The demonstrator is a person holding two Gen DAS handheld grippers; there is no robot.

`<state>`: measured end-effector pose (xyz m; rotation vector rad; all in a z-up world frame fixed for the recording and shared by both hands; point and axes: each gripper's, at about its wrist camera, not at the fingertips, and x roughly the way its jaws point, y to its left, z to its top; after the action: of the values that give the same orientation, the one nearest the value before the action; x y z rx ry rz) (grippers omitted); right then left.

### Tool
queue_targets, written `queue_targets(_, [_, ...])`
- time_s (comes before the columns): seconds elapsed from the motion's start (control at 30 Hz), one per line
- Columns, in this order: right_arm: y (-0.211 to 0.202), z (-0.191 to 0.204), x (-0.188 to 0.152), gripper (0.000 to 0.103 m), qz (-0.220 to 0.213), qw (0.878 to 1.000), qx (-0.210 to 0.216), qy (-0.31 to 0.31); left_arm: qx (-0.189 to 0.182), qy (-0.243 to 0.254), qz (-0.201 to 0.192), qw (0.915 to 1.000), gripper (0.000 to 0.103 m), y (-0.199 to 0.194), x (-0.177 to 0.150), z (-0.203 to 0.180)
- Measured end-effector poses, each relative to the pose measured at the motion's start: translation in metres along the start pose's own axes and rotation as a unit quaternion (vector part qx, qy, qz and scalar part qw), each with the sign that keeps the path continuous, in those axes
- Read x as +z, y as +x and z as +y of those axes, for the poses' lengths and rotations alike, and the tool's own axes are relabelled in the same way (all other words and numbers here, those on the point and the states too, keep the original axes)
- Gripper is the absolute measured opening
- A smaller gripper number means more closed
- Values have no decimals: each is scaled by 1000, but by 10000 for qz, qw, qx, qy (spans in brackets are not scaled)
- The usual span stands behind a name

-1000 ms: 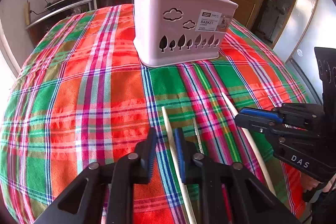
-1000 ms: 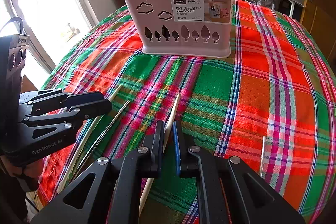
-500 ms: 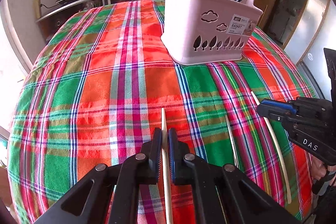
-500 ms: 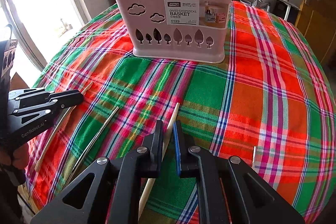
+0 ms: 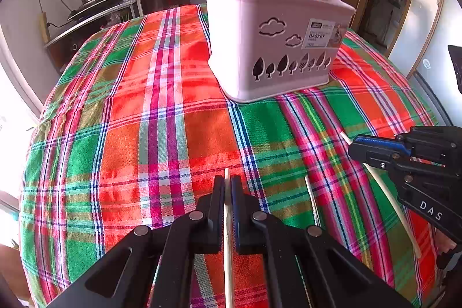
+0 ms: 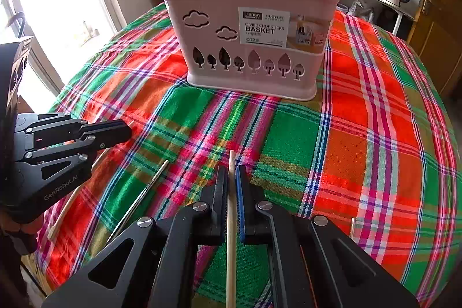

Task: Organize utensils
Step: 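Carry the right tool's wooden chopstick into the basket and open while the left tool releases its own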

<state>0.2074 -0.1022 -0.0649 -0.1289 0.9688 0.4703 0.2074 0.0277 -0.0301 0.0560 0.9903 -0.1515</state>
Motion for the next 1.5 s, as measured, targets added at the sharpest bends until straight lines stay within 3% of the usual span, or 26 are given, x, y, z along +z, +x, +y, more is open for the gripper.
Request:
queue_targets(0.23, [-44, 1, 10, 6, -575, 9982, 164, 53, -172, -96, -643, 9977, 4, -55, 20, 2])
queue_targets(0.63, [-130, 2, 30, 6, -1703, 9852, 159, 65, -273, -156, -1629, 9861, 4, -148, 49, 9])
queue_targets(0.77, [-144, 2, 30, 5, -1919, 9814, 107, 27, -306, -139, -1711, 9847, 4, -158, 50, 7])
queue_targets(1.2, [-146, 5, 21, 5, -1867, 9823, 81, -126, -393, -22, -1571, 9868, 4, -155, 43, 0])
queue_targets(1.5, [-154, 5, 35, 5, -2030, 9790, 108, -134, -625, -59, -1684, 9837, 4, -168, 62, 0])
